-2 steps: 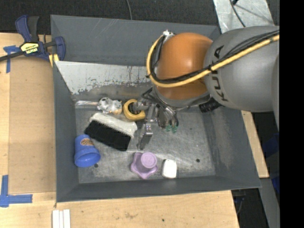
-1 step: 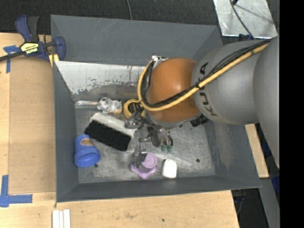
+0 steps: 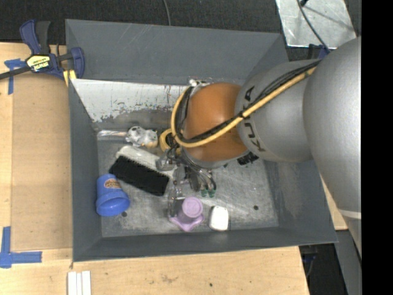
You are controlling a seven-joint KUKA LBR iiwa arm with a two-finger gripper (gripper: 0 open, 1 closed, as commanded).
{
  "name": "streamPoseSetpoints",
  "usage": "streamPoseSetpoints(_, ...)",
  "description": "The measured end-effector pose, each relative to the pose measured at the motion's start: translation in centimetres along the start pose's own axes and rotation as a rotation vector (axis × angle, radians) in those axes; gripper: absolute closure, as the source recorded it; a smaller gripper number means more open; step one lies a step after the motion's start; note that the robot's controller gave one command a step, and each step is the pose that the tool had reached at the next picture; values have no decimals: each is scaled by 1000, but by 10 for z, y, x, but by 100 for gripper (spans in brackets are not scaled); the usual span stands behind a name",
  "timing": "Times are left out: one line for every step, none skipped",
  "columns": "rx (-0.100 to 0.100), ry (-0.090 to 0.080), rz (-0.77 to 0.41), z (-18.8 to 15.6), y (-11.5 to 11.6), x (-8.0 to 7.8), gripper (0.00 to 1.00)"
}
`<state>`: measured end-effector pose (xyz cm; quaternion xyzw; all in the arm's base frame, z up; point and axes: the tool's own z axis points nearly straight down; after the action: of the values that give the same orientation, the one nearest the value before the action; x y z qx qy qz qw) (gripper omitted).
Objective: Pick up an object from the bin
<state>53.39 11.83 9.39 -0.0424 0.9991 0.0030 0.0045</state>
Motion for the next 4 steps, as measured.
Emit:
streamPoseSetpoints(1, -31, 26, 0, -2, -6, 0)
streamPoseSetpoints(7, -22, 4, 4, 14, -20, 0)
streamPoseSetpoints(0, -9, 194, 19, -6, -9, 100)
streamPoseSetpoints(0, -9, 194, 19, -6, -9, 100)
